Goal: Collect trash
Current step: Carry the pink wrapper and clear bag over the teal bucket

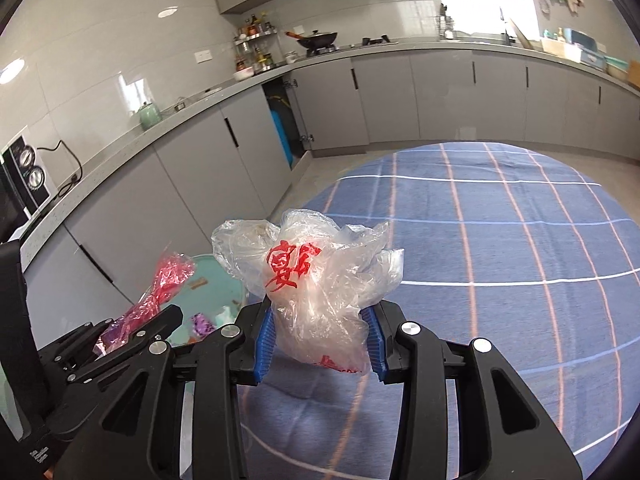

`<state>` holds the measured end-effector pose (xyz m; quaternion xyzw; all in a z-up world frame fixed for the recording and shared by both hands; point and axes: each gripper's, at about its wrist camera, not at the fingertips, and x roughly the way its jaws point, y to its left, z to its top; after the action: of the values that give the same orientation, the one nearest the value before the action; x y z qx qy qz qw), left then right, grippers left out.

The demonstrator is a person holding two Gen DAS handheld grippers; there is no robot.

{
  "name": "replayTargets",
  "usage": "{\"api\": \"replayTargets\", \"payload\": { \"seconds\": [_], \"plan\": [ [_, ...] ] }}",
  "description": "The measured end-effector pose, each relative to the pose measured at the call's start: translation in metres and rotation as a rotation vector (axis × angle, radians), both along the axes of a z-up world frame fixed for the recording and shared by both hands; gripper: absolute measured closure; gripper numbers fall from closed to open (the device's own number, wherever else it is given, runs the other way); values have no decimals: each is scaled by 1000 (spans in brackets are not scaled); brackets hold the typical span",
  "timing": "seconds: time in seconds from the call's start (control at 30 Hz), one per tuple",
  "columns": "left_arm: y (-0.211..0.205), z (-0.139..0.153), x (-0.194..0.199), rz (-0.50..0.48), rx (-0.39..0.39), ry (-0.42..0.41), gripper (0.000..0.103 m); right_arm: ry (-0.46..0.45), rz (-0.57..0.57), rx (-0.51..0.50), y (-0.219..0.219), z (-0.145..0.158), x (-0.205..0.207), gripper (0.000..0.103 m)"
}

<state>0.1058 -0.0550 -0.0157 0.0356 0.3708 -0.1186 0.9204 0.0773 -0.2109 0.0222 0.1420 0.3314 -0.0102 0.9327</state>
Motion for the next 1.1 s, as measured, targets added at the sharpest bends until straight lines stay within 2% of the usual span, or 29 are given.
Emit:
{"api": "replayTargets", "payload": {
  "seconds": [0.67,1.1],
  "plan": [
    [64,-13,5,107,-12,21,72,3,104,-21,61,-4,16,64],
    [81,-13,5,148,-25,23,72,9,156,-20,89,-2,29,63]
  ]
}}
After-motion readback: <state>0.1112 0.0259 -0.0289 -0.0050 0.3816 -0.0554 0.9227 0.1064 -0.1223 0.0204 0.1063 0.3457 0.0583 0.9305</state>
